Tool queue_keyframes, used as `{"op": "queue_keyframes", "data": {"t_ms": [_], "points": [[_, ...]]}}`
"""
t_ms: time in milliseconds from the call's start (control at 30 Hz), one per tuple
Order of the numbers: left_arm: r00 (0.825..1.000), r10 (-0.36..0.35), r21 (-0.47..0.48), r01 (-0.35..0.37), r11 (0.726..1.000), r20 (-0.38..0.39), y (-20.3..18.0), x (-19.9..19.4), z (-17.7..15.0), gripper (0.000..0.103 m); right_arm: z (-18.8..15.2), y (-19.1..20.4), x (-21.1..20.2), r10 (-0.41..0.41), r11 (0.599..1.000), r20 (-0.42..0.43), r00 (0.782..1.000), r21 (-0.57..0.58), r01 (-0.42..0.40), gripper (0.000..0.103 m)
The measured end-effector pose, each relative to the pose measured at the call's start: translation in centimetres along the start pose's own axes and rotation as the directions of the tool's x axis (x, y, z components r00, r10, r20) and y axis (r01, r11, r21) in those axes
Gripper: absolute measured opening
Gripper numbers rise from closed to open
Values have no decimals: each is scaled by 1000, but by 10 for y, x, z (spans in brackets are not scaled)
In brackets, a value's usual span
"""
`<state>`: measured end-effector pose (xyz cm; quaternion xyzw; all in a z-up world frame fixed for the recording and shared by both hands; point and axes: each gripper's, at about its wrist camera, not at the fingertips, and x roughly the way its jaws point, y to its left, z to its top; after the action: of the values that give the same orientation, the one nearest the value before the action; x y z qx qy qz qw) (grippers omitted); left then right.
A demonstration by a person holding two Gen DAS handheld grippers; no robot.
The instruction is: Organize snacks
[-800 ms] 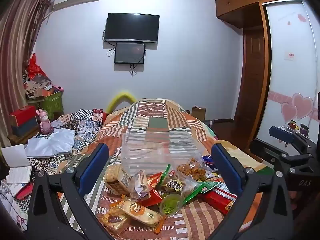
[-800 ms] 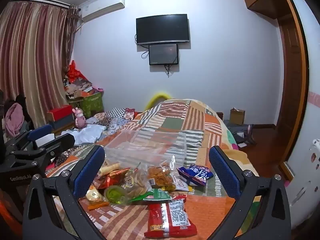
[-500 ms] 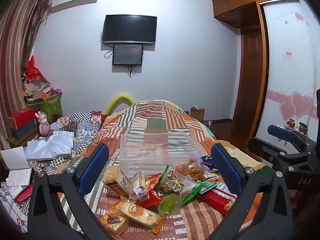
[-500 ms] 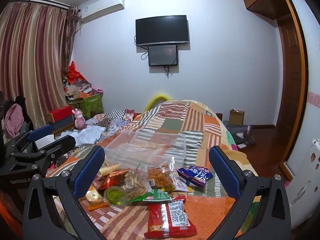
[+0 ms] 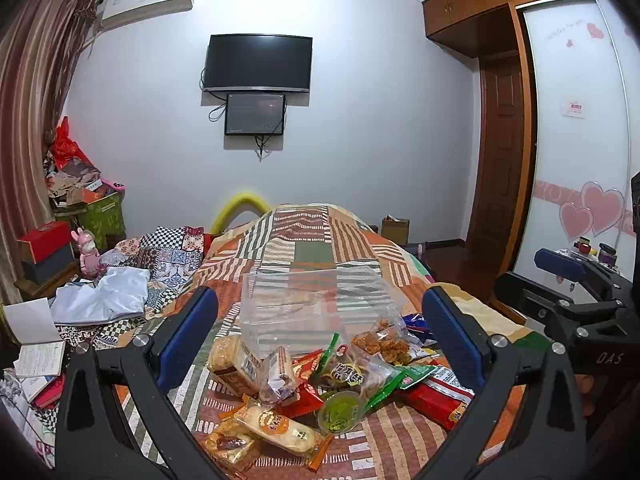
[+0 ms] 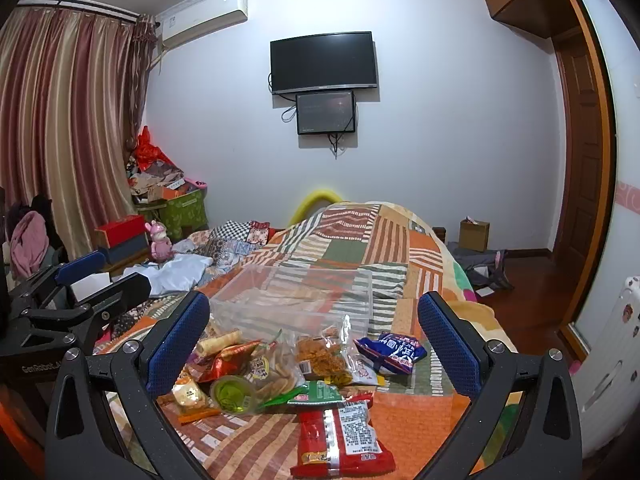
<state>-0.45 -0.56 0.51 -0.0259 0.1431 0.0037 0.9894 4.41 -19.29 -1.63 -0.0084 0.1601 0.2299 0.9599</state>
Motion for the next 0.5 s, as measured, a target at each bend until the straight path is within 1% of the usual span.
{"op": "queue_keyframes", "data": {"t_ms": [500], "points": [[1000, -1, -1, 1, 1000, 2, 0, 0, -2, 103, 0, 4, -2, 0, 1000, 8, 1000, -10, 0, 103]]}}
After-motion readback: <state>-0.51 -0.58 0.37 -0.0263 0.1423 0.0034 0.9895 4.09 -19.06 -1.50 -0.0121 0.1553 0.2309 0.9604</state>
